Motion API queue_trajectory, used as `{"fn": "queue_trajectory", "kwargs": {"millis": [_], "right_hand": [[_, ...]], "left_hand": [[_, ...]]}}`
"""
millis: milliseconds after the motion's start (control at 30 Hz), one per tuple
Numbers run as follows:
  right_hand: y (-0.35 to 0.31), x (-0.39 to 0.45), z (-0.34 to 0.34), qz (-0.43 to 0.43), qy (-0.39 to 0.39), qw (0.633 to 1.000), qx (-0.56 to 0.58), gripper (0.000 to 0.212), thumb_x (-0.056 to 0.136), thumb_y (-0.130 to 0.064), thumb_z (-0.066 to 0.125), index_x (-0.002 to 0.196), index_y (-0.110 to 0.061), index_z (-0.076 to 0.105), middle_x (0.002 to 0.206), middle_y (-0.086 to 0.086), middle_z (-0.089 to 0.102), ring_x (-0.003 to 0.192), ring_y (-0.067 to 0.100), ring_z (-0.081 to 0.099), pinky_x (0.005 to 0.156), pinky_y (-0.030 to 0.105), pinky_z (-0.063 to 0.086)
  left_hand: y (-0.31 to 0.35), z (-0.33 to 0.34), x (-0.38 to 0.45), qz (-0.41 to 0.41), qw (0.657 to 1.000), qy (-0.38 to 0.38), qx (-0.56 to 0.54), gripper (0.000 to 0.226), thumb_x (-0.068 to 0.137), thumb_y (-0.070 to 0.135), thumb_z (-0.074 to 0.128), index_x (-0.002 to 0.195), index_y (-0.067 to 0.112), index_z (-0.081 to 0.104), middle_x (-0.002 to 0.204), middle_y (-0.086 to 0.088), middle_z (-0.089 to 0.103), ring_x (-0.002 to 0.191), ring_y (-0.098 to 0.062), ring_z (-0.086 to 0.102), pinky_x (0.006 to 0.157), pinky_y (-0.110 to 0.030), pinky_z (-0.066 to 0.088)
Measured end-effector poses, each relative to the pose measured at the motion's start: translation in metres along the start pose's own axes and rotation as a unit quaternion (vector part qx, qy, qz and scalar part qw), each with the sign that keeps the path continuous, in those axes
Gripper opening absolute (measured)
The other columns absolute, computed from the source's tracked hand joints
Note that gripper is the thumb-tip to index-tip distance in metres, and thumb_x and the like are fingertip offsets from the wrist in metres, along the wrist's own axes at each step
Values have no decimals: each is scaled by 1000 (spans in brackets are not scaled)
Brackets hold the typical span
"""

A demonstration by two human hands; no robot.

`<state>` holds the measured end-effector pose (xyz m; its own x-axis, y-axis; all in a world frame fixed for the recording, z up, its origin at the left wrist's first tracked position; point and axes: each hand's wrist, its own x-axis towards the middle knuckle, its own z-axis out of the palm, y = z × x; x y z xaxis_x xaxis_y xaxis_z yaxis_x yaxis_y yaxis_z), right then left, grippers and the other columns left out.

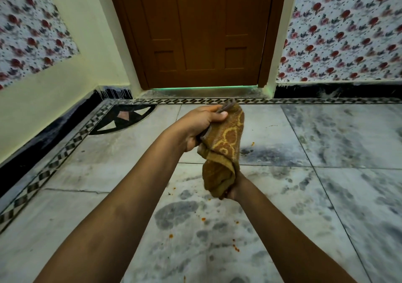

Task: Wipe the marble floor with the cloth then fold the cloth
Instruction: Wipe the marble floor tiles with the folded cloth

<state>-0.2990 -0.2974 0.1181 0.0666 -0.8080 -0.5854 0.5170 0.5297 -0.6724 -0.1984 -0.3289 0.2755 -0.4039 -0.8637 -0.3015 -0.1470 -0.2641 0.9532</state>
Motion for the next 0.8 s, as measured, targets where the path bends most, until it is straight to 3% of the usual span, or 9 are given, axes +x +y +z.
{"fn": "queue_trajectory", "kwargs": {"millis": [33,67,133,200,300,433,567,667,800], "right_hand": [[-1,1,-4,2,0,1000,-27,45,102,-33,27,78,-11,57,53,3,61,49,16,61,39,22,43],[-4,2,-6,15,7,999,-37,52,100,-43,29,76,-7,59,54,7,60,50,20,58,45,24,43],[-9,7,-9,27,36,999,-15,60,94,-55,36,96,0,60,76,17,61,67,28,57,57,31,46],[-8,12,-9,24,27,999,11,60,90,-57,39,106,-2,59,81,17,58,67,29,53,58,32,42],[-3,4,1,8,-104,992,76,66,90,-61,29,93,-11,71,74,9,60,60,21,48,53,27,32],[-7,-5,6,-31,-171,971,166,68,92,-59,22,105,-12,70,94,15,70,75,29,65,63,35,53],[-11,-10,10,-48,-147,968,198,58,92,-57,32,116,-13,61,106,17,67,94,34,63,76,45,56],[-13,-13,13,-45,-148,969,193,68,87,-67,33,119,-14,60,108,17,68,96,36,64,80,49,54],[-16,-19,18,-58,-180,971,145,73,77,-69,45,125,-15,57,120,18,63,98,35,65,82,52,54]], "left_hand": [[-1,-4,1,1,999,24,43,32,96,14,47,127,20,54,95,-1,63,86,-17,61,72,-27,51],[-2,-7,1,1,996,42,85,29,96,16,46,124,20,55,95,-1,62,88,-17,60,72,-27,50],[-7,-9,1,-5,991,44,127,23,97,17,45,115,22,59,97,-1,62,92,-19,59,77,-31,50],[-11,-3,-1,-14,994,16,107,18,96,16,46,100,26,61,98,-3,63,95,-22,60,86,-36,50],[-14,5,1,-12,998,-17,56,19,95,14,48,93,28,60,97,-3,65,93,-22,62,84,-34,52],[-17,-4,4,-8,1000,-23,-9,15,95,14,48,97,24,60,91,-3,66,82,-17,64,76,-28,53],[-31,-24,8,-27,999,34,-21,15,94,12,50,104,19,59,96,-7,66,85,-21,64,75,-30,54],[-41,-35,10,-36,995,89,22,17,93,14,52,108,17,61,101,-8,65,95,-25,62,79,-34,52],[-50,-50,13,-19,983,173,62,6,88,13,60,83,17,61,86,-3,63,83,-19,59,63,-26,47]]}}
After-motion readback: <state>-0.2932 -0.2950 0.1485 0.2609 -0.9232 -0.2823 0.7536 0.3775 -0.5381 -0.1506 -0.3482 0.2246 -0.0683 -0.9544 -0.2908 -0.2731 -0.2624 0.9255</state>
